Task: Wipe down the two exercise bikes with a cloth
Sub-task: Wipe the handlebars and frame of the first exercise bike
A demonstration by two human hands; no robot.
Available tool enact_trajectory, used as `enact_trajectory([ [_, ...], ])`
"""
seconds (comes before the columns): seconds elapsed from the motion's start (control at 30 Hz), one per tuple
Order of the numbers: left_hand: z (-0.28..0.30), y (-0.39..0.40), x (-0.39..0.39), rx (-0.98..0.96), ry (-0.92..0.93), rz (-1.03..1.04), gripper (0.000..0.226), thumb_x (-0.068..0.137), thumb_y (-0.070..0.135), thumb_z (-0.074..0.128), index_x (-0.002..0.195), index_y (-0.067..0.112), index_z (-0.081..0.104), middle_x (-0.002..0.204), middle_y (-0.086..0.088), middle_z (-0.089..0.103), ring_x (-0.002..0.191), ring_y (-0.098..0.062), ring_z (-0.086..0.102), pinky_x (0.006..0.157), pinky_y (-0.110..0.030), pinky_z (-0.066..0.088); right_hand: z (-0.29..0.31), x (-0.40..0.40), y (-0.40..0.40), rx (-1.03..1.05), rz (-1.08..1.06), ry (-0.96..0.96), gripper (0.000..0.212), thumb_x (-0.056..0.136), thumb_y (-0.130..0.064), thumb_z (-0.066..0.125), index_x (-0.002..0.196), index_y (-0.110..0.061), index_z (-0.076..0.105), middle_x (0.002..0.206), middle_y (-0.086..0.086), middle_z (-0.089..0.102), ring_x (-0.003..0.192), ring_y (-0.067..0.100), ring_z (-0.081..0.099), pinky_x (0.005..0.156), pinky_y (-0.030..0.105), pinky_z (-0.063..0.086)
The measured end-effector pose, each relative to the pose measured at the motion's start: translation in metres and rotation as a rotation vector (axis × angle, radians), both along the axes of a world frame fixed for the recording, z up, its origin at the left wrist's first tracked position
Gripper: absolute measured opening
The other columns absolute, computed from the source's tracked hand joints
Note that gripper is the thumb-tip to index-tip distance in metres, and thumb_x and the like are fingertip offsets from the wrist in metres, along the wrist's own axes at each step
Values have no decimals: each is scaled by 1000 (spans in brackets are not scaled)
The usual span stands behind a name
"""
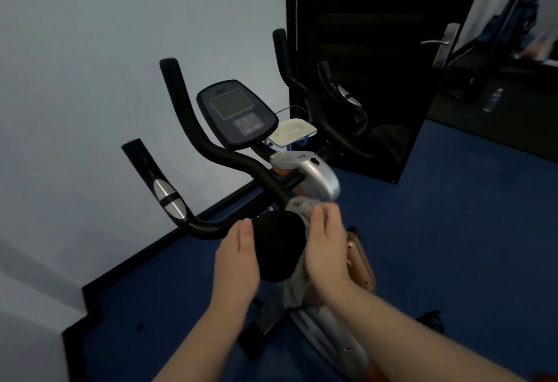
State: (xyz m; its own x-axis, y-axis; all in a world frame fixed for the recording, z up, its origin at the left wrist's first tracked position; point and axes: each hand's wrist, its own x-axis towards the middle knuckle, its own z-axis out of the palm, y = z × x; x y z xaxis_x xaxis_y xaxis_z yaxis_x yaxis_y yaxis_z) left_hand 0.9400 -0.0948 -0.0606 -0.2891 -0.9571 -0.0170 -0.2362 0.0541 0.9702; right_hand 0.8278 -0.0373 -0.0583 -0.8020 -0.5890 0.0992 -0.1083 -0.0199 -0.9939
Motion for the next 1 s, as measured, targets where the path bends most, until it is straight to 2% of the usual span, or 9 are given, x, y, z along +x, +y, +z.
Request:
enact_trajectory([
  [0.2,-2,0,0,10,20,20,38,104,38,36,88,25,68,91,3,69,88,-9,63,77,-29,46,1,11,-7,-34,-35,101,20,104,-28,38,86,-33,48,89,-6,59,79,-3,56,65,8,41],
  [0.37,-4,-1,-1,-2,21,15,39,105,36,35,88,23,67,89,4,68,79,3,61,71,-23,42,6,-7,-3,95,99,107,19,104,-27,37,88,-27,47,84,-5,59,71,-8,55,59,9,40],
  [0.43,-5,-3,0,-12,41,16,40,105,35,35,87,20,67,88,2,68,76,5,60,69,-23,42,26,-16,-10,124,172,263,15,102,-31,43,89,-29,51,87,-8,60,77,-7,57,60,9,40],
  [0.53,-6,-3,0,19,109,24,40,105,33,36,89,16,69,86,-3,69,77,-4,62,69,-27,46,34,-7,-4,137,147,650,15,96,-41,52,95,-29,61,96,-15,60,92,1,50,76,17,35],
  [0.63,-4,-3,0,76,187,20,38,105,33,38,88,21,70,83,4,71,80,-7,64,67,-20,47,16,12,19,196,117,987,13,89,-31,65,101,-27,66,101,-12,61,100,10,49,86,29,37],
  [0.7,-3,-1,0,49,207,16,36,104,35,36,95,28,70,89,9,72,84,2,65,66,-9,46,3,21,32,216,180,941,36,84,-17,70,118,-24,62,111,-6,63,106,15,55,92,39,48],
  [0.77,-2,1,2,-18,214,14,32,104,38,34,106,32,66,98,13,69,91,8,63,71,-5,46,-4,26,39,249,202,792,56,84,-16,69,135,-26,49,124,-7,58,118,12,53,99,37,48],
  [0.87,0,7,-2,-50,261,-36,34,103,37,33,113,30,65,105,18,69,101,4,62,80,-8,46,6,22,27,252,202,737,42,90,-28,62,130,-29,52,115,-15,53,101,-1,54,86,26,53],
  [1.0,-3,10,-9,-22,351,-3,42,103,38,30,110,26,69,105,6,72,102,-7,66,86,-19,49,15,21,11,243,206,673,32,91,-36,61,122,-27,59,107,-14,47,81,3,57,73,20,51],
])
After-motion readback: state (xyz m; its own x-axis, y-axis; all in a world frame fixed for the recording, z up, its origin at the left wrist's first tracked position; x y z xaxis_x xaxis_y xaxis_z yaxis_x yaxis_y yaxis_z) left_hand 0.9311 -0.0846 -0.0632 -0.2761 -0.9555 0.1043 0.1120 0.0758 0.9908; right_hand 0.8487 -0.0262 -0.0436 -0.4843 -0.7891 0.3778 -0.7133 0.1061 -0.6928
